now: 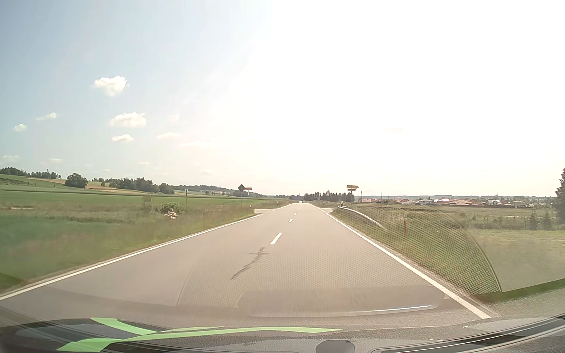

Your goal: Follow the waypoints while adhering to traffic rules and regulations

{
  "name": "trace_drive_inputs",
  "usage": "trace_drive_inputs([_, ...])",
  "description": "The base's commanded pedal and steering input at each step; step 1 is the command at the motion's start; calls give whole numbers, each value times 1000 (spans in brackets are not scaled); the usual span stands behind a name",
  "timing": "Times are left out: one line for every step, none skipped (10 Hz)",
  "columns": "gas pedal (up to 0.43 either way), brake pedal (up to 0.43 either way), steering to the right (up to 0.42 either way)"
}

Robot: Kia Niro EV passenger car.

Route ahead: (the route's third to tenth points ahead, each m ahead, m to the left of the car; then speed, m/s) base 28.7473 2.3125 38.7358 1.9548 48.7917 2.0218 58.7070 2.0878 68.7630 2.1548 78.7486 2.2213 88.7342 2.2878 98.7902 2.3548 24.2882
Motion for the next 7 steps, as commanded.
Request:
trace_drive_inputs([130, 0, -1])
trace_drive_inputs([138, 0, -1])
trace_drive_inputs([138, 0, -1])
trace_drive_inputs([150, 0, -1])
trace_drive_inputs([150, 0, -1])
trace_drive_inputs([150, 0, 0])
trace_drive_inputs([157, 0, 0])
